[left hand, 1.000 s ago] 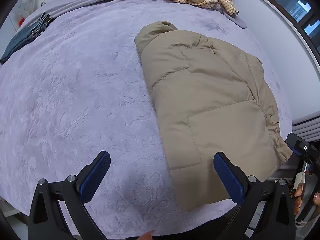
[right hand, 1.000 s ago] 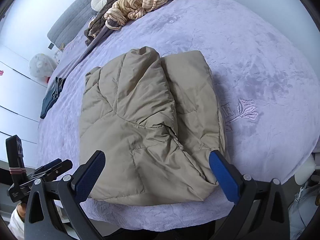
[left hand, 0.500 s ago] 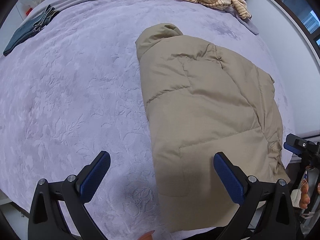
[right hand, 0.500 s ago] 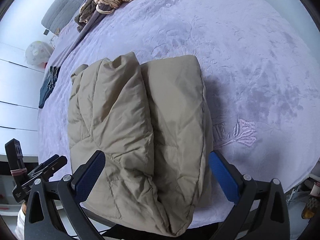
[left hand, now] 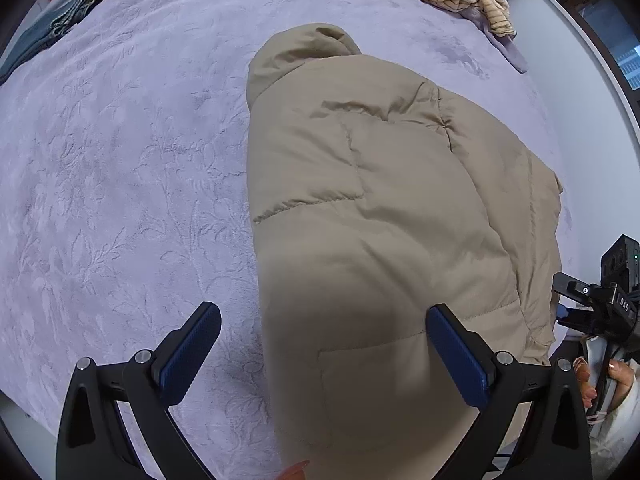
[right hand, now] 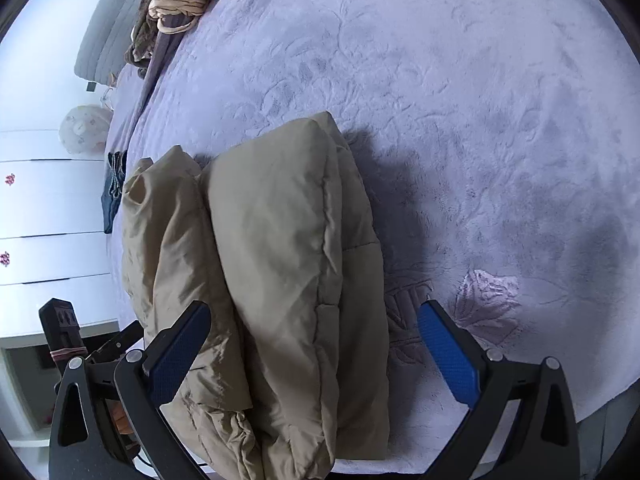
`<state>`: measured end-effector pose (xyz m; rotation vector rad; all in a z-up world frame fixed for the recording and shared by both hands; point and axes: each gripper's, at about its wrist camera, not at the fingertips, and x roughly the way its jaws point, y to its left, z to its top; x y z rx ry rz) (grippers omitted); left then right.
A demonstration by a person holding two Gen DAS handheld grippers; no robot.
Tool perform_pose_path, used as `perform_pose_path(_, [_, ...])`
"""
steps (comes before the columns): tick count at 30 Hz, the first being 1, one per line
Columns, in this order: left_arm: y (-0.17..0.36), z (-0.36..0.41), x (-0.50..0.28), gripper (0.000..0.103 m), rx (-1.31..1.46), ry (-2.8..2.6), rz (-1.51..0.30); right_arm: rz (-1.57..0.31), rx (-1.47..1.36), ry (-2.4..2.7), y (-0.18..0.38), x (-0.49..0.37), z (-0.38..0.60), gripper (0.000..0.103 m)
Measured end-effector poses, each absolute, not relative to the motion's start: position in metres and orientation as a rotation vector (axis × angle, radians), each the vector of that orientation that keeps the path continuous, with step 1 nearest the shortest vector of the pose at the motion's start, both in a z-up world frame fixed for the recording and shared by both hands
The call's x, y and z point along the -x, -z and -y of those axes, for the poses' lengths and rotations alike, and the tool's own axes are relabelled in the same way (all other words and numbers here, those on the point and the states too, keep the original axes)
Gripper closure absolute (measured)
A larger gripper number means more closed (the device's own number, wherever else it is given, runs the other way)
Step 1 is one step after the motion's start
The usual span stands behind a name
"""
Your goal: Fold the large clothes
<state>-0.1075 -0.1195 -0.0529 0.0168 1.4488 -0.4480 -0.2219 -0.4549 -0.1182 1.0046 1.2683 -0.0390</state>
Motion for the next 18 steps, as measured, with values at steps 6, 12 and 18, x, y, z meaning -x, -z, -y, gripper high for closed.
perform_pose_path(6, [0.054, 0.124, 0.104, 0.0, -0.018, 0.443, -1.458, -1.255, -1.221, -0.031, 0.161, 0.214, 0.461, 0.0])
perform_pose_path(12, [0.059, 0.124, 0.099, 0.0, -0.009, 0.451, -1.475, -1.125, -1.375, -0.21, 0.161, 0.201, 0.456, 0.0])
perform_pose_path(18, [0.067, 0.124, 0.094, 0.0, 0.009, 0.479, -1.497, -1.199, -1.143, -0.296, 0.131, 0.173, 0.44, 0.0])
